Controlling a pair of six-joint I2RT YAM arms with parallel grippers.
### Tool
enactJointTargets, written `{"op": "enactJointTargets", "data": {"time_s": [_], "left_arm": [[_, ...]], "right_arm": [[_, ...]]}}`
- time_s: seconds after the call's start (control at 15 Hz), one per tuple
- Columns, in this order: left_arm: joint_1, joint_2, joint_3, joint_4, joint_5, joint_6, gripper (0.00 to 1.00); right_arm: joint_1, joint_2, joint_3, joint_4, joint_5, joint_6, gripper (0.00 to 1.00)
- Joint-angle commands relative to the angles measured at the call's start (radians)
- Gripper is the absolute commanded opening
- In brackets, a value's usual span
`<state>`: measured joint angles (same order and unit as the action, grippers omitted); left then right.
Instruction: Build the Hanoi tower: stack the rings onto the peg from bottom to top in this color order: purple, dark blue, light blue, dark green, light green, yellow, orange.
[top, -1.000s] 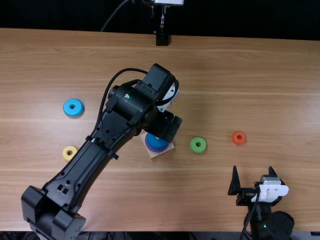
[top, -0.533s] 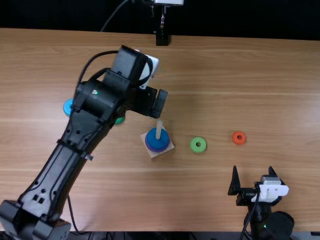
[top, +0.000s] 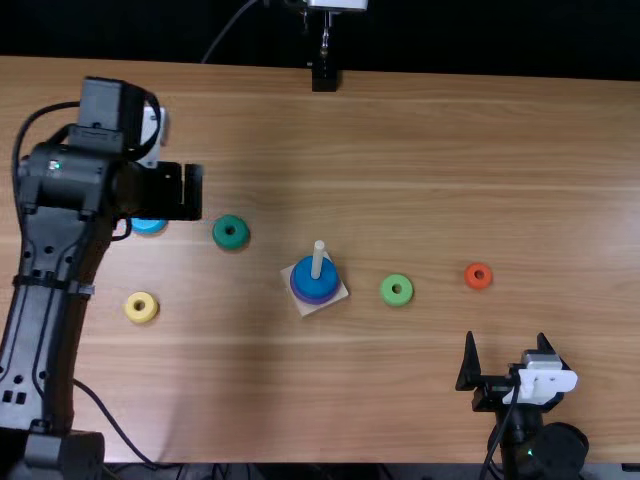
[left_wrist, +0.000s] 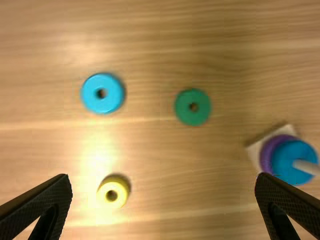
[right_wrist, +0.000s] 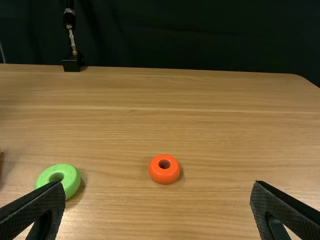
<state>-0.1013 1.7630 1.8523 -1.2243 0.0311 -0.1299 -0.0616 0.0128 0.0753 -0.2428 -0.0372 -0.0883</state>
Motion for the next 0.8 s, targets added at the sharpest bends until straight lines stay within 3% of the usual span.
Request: {"op": "enactJointTargets", "data": {"time_s": [0.0,0.13,0.4,0.53,0.6,0.73], "left_arm": [[0.020,0.039,-0.031,-0.003,0.000,0.016,1.00],[0.032,0.119,-0.033,0.000,-0.003,0.023,1.00],[0.040,0.263,-0.027,0.013,-0.015,0.158,1.00],[0.058,0.319,-0.025,0.017,-0.015,0.159,1.00],[0.060,0.342,-0.024,0.022,-0.026,0.159,1.00],[0.078,0.386,-0.022,0.050,-0.073,0.159,1.00]], "right_arm": [[-0.012,-0.013,-0.060,-0.079,-0.013,-0.002,1.00],[-0.012,-0.013,-0.060,-0.079,-0.011,-0.002,1.00],[-0.012,-0.013,-0.060,-0.079,-0.013,-0.002,1.00],[-0.012,-0.013,-0.060,-0.079,-0.013,-0.002,1.00],[-0.012,-0.013,-0.060,-0.079,-0.011,-0.002,1.00],[-0.012,-0.013,-0.060,-0.079,-0.011,-0.002,1.00]]}}
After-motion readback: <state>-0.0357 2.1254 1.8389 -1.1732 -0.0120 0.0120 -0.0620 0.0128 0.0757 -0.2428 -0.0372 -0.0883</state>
